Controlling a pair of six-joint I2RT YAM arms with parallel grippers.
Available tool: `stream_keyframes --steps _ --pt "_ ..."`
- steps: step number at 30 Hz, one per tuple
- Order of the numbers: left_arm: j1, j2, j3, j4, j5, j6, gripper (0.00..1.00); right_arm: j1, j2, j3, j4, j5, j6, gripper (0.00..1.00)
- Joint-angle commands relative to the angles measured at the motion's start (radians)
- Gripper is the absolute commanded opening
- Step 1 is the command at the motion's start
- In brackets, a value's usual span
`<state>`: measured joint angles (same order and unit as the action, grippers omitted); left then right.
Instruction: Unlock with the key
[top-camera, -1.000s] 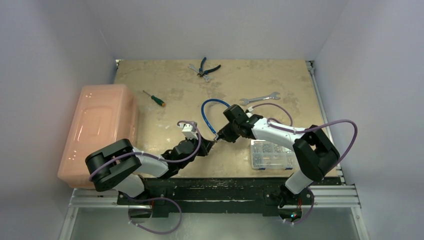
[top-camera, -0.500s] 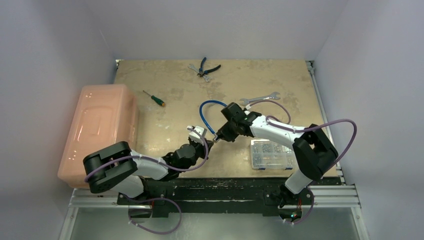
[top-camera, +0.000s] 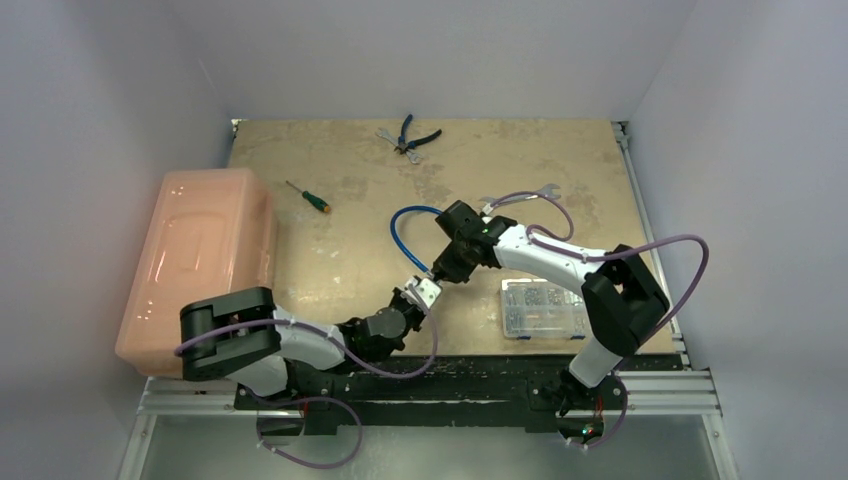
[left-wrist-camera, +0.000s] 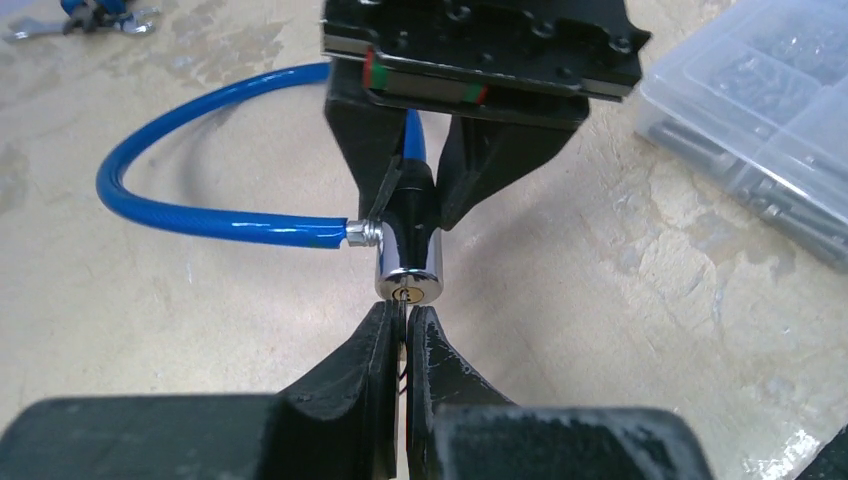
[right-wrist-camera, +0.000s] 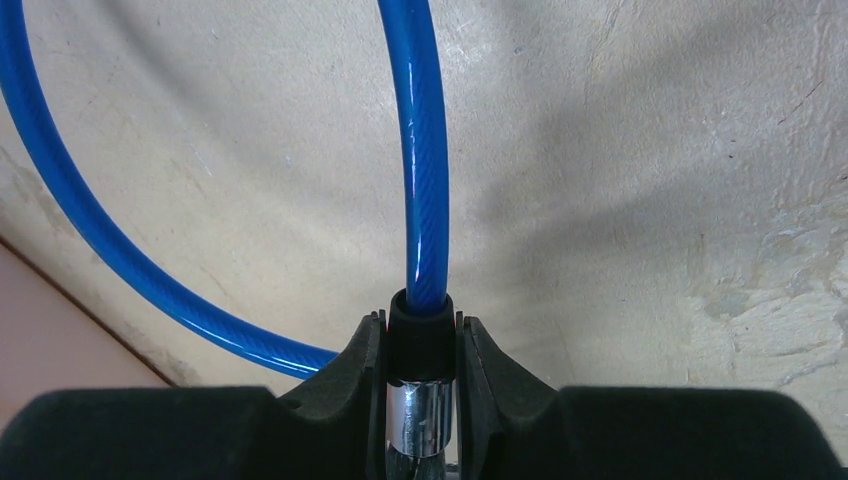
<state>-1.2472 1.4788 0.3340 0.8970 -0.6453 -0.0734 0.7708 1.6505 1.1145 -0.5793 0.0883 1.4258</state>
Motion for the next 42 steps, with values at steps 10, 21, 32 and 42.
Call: stream_keyframes --steps 10,21,32,42 --pt "-0.162 0.188 0.096 0.258 -0.141 0.549 0.00 0.047 0.001 0.063 0.005 -0.091 -0.062 0.00" --pt "-0.234 0.262 0.060 0.426 -0.132 0.780 0.00 0.047 0.001 0.042 0.015 -0.096 -0.087 0.00" --pt "-0.318 0.492 0.032 0.875 -0.242 1.182 0.31 0.047 -0.013 -0.001 0.049 -0.130 -0.120 0.00" --pt "-0.341 0.253 0.024 0.503 -0.230 0.952 0.71 0.045 -0.012 -0.022 0.053 -0.131 -0.117 0.00"
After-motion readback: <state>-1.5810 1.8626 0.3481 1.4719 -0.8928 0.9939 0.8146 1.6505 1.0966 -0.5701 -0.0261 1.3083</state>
